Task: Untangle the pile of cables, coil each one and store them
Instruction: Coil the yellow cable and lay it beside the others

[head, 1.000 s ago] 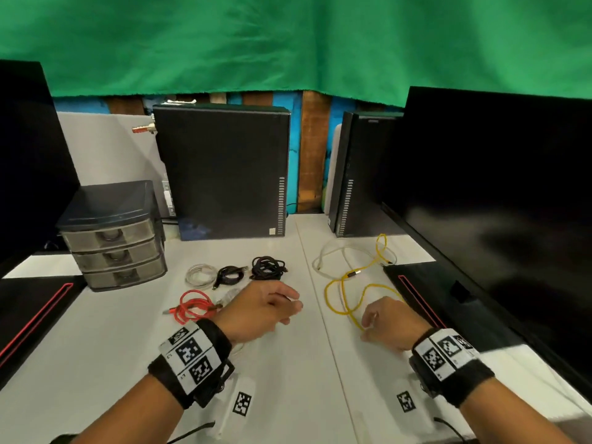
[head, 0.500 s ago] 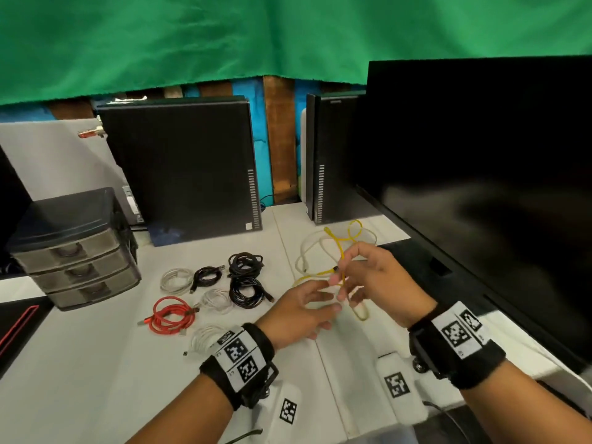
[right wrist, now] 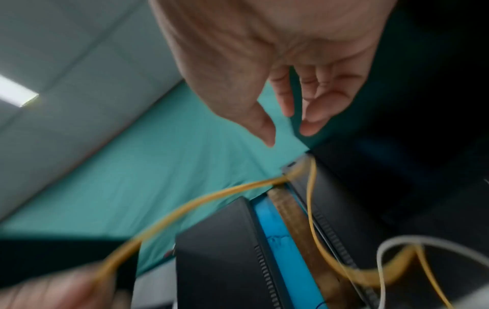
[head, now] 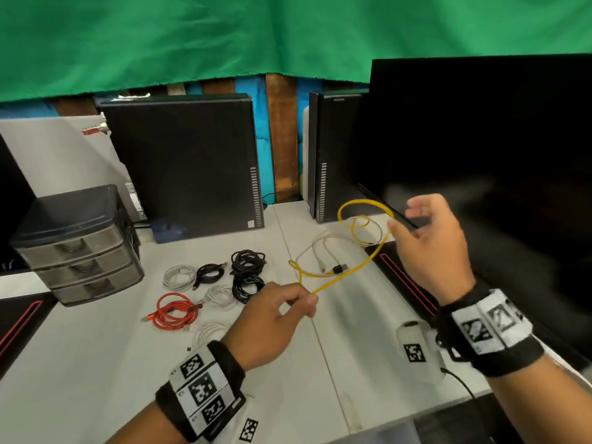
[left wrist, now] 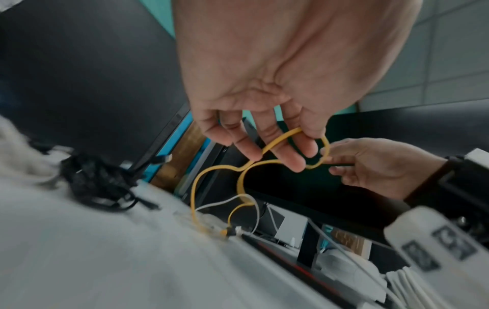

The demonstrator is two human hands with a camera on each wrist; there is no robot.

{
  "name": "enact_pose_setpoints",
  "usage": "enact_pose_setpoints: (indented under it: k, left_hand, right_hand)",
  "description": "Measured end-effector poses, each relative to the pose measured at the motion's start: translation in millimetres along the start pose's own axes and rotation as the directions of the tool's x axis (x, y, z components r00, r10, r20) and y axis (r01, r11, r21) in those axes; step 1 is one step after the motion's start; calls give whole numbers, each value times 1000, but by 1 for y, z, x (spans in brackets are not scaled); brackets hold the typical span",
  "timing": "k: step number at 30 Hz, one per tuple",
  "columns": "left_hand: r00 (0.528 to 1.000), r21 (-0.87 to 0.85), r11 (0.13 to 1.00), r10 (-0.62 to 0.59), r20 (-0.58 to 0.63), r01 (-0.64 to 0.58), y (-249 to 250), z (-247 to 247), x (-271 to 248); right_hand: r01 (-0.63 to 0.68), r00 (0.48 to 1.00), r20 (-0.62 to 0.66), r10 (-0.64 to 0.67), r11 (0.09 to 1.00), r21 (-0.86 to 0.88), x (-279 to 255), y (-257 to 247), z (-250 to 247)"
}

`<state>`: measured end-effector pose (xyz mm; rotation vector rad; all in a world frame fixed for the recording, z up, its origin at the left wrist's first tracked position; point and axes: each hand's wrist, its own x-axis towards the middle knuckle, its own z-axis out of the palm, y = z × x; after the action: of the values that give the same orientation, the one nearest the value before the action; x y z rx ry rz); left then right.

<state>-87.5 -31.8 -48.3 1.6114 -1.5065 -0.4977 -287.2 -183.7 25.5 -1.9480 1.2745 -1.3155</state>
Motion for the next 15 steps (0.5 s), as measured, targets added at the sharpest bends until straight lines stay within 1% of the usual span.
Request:
enact_pose_setpoints:
  k: [1, 2, 3, 4, 5, 6, 7, 8, 10, 11, 12, 13, 14, 15]
  left_hand:
    - [999, 42, 998, 42, -17, -41, 7, -3, -1]
    - [995, 71, 993, 94, -40, -91, 13, -6, -1]
    - [990, 84, 988, 131, -57, -126, 20, -9, 0]
    - [986, 76, 987, 151, -72, -145, 26, -11, 1]
    - [986, 41, 989, 143, -89, -140, 30, -15, 2]
    - [986, -4, 991, 130, -102, -131, 31, -19, 2]
    - [987, -40, 992, 119, -105, -123, 33, -23, 1]
    - [989, -65, 991, 114, -98, -121, 31, -27, 0]
    - [992, -94, 988, 114, -60, -119, 29, -32, -2]
    - [993, -114, 987, 110, -33, -113, 29, -33, -4]
    - [994, -132, 985, 108, -11, -108, 28, -31, -5]
    - [994, -135, 985, 105, 6, -103, 27, -30, -6]
    - [995, -125, 987, 103, 14, -101, 26, -28, -6]
    - [996, -107, 990, 89, 19, -86, 24, -28, -5]
  right_hand:
    - [151, 989, 22, -149, 979, -139, -10, -3, 4]
    - [294, 955, 103, -279, 936, -192, -22, -11, 7]
    - [403, 903, 233, -360, 900, -170, -33, -21, 8]
    - [459, 840, 380, -387, 880, -119, -43, -30, 10]
    - [463, 772, 520, -365, 884, -67, -51, -37, 12]
    - [430, 713, 618, -331, 903, -13, -53, -40, 12]
    - [385, 683, 662, -310, 922, 35, -52, -41, 10]
    - [369, 672, 672, -310, 928, 60, -49, -41, 6]
    - [417, 644, 682, -347, 907, 68, -44, -40, -1]
    - [434, 633, 680, -368, 897, 82, -42, -40, -2]
    - [440, 644, 658, -390, 893, 98, -41, -40, -2]
    - [453, 682, 600, -419, 885, 104, -38, -38, -1]
    - [458, 742, 504, -443, 883, 102, -34, -35, 0]
    - [436, 815, 375, -442, 894, 107, -28, -32, 1]
